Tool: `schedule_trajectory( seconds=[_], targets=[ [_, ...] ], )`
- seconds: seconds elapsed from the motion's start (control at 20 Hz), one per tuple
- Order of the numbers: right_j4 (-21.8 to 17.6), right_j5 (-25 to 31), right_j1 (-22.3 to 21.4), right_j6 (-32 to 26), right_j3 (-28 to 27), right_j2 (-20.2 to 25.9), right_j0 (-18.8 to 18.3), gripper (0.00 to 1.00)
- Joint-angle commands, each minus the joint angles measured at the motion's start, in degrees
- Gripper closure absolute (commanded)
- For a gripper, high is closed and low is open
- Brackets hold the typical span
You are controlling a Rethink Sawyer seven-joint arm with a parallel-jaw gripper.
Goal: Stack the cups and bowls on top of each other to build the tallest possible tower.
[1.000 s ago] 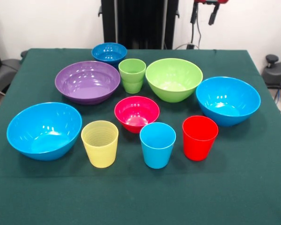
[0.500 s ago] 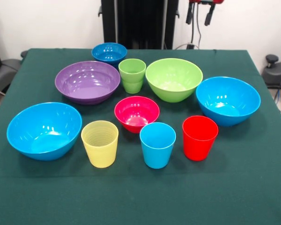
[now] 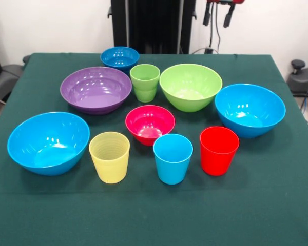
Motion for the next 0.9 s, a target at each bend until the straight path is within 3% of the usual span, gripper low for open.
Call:
schedule_trajectory(
  seconds=[0.05, 0.3, 0.4, 0.7, 0.9],
  targets=[
    [-0.88, 6.03, 3.62, 4.65, -4.65, 3.4, -1.58, 0.0],
    [-0.54, 8.09, 4.22, 3.37, -6.95, 5.87, -3.79, 0.0],
    [-0.99, 8.0, 5.59, 3.12, -8.58, 5.37, -3.52, 0.0],
    [-2.25, 8.88, 11.48, -0.88, -15.17, 9.56, -8.32, 0.0],
    [-3.08, 9.9, 13.9, -1.59, -18.41, 10.2, -9.11, 0.0]
  ],
)
